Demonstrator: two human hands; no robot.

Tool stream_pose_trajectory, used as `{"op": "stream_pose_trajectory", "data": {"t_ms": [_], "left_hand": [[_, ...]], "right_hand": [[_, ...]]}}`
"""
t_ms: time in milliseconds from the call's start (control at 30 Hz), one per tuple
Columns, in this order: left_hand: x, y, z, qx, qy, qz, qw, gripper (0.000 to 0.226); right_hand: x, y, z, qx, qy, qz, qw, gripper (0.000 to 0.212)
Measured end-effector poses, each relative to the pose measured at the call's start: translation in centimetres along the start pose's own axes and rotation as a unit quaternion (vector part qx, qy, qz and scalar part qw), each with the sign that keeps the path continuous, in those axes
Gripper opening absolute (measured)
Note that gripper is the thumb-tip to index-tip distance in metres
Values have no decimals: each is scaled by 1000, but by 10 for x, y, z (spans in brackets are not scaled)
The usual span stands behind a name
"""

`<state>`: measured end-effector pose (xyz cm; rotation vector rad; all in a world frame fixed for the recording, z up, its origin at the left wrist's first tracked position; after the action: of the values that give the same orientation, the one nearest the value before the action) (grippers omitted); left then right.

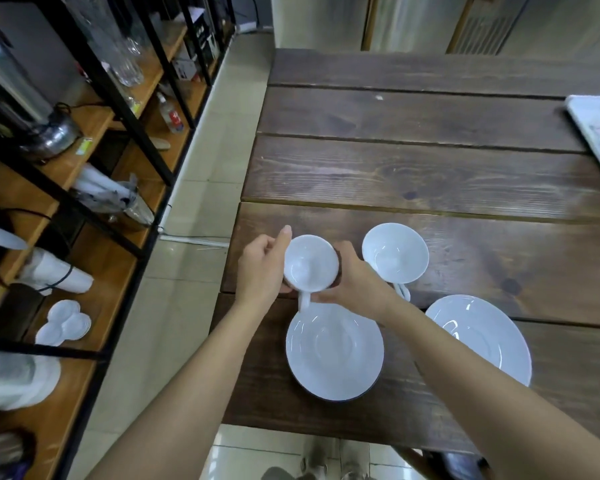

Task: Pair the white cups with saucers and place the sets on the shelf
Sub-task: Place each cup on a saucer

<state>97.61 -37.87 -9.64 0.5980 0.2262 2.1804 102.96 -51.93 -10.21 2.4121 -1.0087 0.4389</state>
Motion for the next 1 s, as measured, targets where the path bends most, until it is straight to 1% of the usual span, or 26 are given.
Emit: {"op": "stream_pose_trajectory", "data": {"t_ms": [133,200,300,367,567,700,867,1000], "left_hand": [[-7,22,-9,-8,-80,-33,996,41],[-13,32,-18,-1,-99,-45,994,41],[-22,45,-28,22,-107,-58,992,40],[-25,50,-35,33,-112,-54,992,40],[-25,56,-48,59,-124,-32,990,38],[-25,60,-52,61,-132,-29,989,37],[-27,64,-52,65,-131,-34,989,36],[-28,64,-52,72,-147,-30,986,36]], "right_hand": [[8,24,11,9,67,-24,997,71],[10,35,19,-3,76,-46,996,68],[9,46,31,-30,65,-81,994,66],[7,49,38,-44,57,-98,993,67],[0,55,46,-44,47,-126,990,73],[-2,57,51,-48,50,-134,989,77],[0,58,51,-54,53,-135,988,72],[0,60,52,-50,62,-150,985,77]]}}
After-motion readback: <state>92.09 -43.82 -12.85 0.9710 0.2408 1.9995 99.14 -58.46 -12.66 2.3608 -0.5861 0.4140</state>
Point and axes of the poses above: each hand's wrist, its own y-axis away from the middle knuckle, its own x-axis out of the back of the hand, z = x × y, the point moved 1 cm from there along -y, towards the middle knuckle, and after that the axes turned 6 degrees about -y, right-handed, at the moved point
